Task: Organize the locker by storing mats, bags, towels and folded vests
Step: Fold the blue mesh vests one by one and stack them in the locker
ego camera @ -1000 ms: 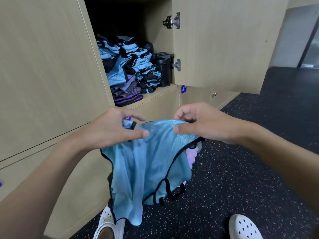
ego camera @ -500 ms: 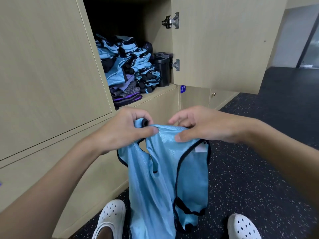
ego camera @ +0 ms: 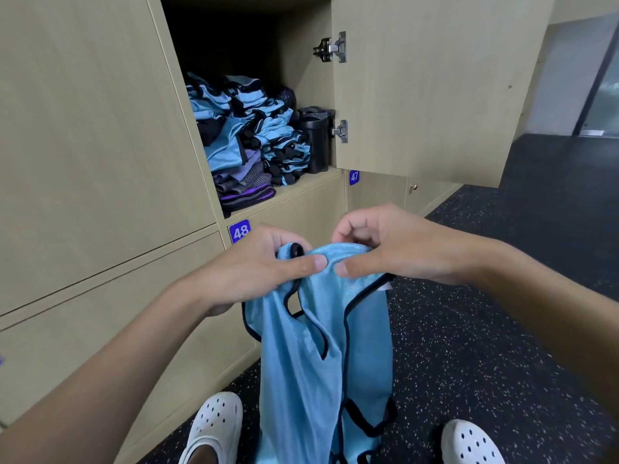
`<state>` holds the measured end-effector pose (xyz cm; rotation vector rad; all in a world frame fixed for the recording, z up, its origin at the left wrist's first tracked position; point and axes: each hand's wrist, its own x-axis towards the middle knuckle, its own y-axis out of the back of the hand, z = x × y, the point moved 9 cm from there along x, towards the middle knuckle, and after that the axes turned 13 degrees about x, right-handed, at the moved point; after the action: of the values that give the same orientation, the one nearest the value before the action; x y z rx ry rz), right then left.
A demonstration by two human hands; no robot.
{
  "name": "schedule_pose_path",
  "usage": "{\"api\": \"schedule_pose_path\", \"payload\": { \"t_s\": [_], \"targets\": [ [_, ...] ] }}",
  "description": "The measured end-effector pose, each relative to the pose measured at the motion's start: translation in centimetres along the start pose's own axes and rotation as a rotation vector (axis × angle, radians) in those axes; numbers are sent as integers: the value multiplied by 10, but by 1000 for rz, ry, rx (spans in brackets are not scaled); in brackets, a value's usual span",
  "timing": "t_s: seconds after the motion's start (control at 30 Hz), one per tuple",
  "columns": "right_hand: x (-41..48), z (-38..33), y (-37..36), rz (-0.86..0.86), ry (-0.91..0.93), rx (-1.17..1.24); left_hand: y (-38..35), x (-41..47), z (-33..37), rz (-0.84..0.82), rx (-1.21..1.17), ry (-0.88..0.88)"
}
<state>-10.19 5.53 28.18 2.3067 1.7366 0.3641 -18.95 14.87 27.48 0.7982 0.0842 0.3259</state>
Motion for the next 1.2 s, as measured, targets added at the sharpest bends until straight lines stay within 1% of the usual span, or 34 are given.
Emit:
{"api": "schedule_pose_path", "payload": {
  "t_s": [0.07, 0.17, 0.2, 0.3, 0.4, 0.5, 0.57, 0.7, 0.87, 0.97, 1.03, 1.13, 1.2],
  "targets": [
    [-4, 1, 1, -25, -40, 16, 7, 0, -2, 16, 9, -5],
    [-6, 14, 11, 20, -152, 22, 18, -3, -2, 38, 49, -33],
    [-5, 16, 11, 20, -163, 26, 20, -3, -1, 41, 73, -49],
    [-4, 10, 9, 27, -126, 45, 19, -6, 3, 39, 87, -87],
    [-2, -2, 9, 31, -46, 167, 12, -4, 1, 18, 104, -77],
    [-2, -8, 5, 5, -20, 263, -4, -4, 5, -38, 66, -73],
    [-2, -9, 3, 2, -8, 247, -10, -5, 11, -39, 39, -78],
    [-3, -11, 1, -27, -1, 249, -6, -4, 12, 33, -44, -61],
    [-6, -11, -4, -94, -39, 120, 6, -2, 7, 88, -100, -53],
    [-5, -9, 0, -45, -43, 86, 13, -1, 0, 171, -111, -5],
    [-5, -9, 5, 3, -25, 97, 15, -2, 0, 206, -130, -11],
    [-6, -12, 8, 62, 7, 132, 11, -4, 13, 204, 9, -74],
    [-5, -13, 10, 118, 21, 155, 5, -6, 21, 192, 55, -95]
  ]
}}
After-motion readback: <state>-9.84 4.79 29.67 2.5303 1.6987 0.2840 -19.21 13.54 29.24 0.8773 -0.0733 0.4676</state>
